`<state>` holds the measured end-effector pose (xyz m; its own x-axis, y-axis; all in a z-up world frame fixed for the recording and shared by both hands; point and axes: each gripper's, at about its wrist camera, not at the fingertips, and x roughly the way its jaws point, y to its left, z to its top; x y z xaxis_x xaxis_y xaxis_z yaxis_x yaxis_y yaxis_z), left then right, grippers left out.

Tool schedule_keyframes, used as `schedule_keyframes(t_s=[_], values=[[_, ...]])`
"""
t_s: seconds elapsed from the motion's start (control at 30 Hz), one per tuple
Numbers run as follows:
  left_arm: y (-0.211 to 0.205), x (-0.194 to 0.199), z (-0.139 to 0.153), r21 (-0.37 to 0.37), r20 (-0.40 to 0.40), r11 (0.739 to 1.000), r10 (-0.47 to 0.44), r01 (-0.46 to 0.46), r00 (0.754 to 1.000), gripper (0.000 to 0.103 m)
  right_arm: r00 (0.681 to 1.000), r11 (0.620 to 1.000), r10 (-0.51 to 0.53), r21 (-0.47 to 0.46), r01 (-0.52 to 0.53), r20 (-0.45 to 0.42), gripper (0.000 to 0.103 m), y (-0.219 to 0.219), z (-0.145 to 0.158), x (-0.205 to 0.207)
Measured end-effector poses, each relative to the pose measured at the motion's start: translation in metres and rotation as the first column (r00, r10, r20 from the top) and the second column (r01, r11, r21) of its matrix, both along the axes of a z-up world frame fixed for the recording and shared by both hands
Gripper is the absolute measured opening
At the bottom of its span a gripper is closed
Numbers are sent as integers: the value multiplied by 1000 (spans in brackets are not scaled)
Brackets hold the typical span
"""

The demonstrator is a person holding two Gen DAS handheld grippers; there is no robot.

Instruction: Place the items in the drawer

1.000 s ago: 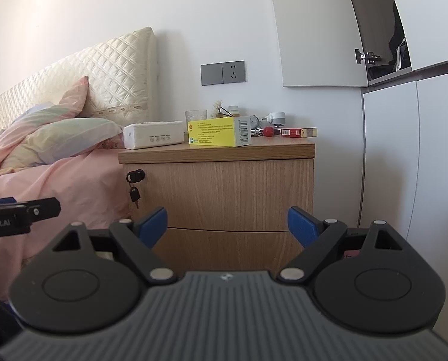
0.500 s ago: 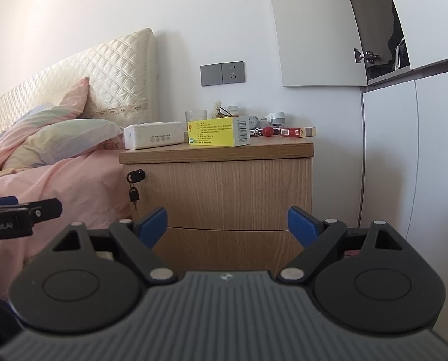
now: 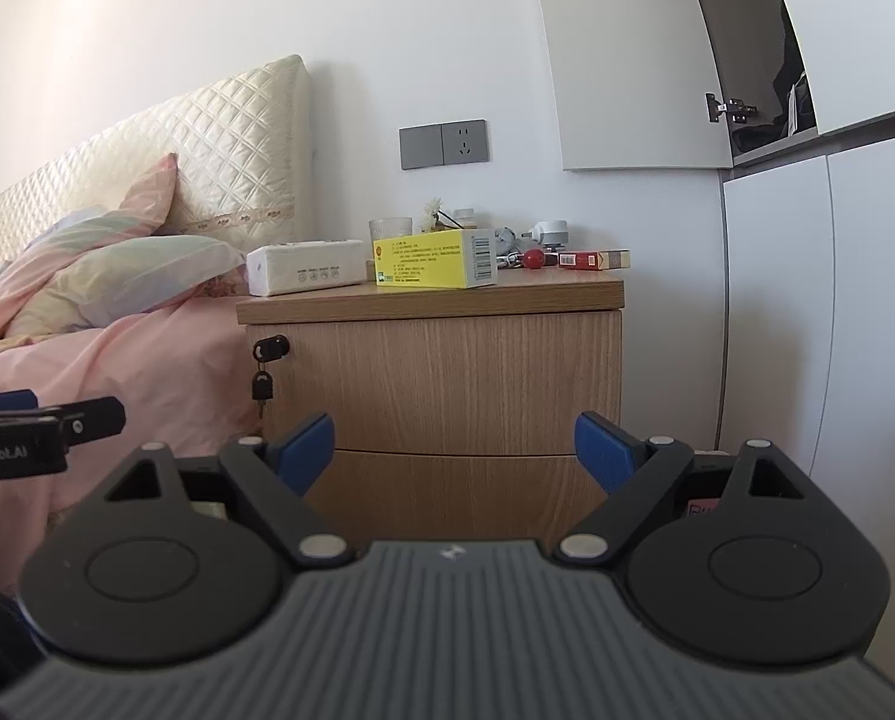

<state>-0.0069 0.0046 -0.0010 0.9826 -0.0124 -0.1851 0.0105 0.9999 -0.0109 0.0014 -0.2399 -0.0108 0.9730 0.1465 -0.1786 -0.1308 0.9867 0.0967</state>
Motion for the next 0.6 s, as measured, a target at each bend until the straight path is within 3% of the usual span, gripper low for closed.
schedule_keyframes(t_s=[0.6], values=[[1,0,1,3,4,1000,2,-2,1000,103,1000,1000,-2,4,2,8,89,0,-2,-2]])
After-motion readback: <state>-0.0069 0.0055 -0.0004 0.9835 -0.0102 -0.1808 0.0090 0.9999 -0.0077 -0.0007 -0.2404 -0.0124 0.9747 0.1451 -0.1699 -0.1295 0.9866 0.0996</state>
